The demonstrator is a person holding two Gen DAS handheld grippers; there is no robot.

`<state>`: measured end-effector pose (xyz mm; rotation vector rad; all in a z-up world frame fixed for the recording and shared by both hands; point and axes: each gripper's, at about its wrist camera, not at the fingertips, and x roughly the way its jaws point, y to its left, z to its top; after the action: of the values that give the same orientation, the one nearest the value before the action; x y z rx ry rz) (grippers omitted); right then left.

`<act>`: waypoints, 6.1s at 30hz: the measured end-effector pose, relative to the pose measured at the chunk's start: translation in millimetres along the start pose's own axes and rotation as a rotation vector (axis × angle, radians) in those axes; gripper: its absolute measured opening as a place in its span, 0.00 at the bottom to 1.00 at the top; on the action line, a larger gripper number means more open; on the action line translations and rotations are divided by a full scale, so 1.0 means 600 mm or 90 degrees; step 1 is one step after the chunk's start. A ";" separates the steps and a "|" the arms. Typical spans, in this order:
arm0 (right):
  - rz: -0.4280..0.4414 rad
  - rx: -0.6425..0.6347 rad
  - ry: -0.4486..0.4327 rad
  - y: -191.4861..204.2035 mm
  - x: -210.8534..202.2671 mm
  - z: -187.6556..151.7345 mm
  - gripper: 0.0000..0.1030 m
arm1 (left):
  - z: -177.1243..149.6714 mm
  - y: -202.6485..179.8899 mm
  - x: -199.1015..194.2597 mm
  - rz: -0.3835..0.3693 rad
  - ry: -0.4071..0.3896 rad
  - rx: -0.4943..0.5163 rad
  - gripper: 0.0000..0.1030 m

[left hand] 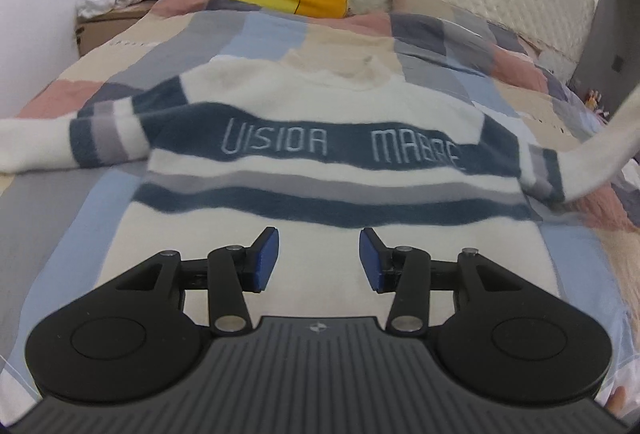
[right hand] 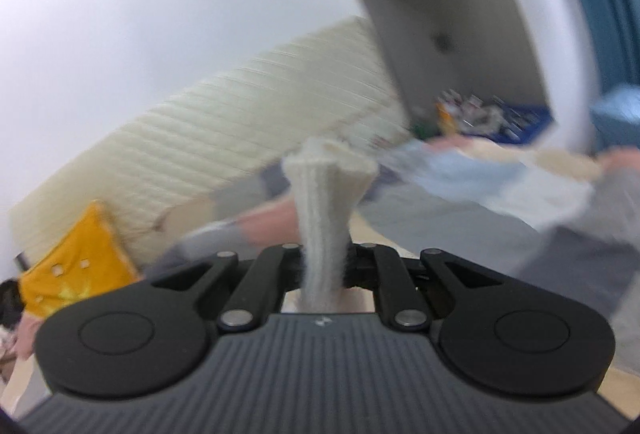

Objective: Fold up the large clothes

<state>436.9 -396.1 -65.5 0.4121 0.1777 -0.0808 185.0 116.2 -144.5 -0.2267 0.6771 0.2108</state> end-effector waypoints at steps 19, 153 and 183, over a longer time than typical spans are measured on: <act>0.267 -0.200 -0.014 0.479 -0.219 -0.023 0.10 | 0.015 0.133 -0.031 -0.060 -0.057 -0.175 0.49; 0.318 -0.259 0.390 0.428 -0.226 -0.517 0.42 | 0.041 0.820 0.107 0.270 -0.168 -0.725 0.65; 0.301 -0.192 0.371 0.409 -0.223 -0.467 0.42 | 0.415 0.521 -0.027 0.320 -0.298 -0.290 0.13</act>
<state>289.8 -52.7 -196.6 0.1584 0.6522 0.5317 237.8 480.8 11.1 -0.4244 0.1989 0.8761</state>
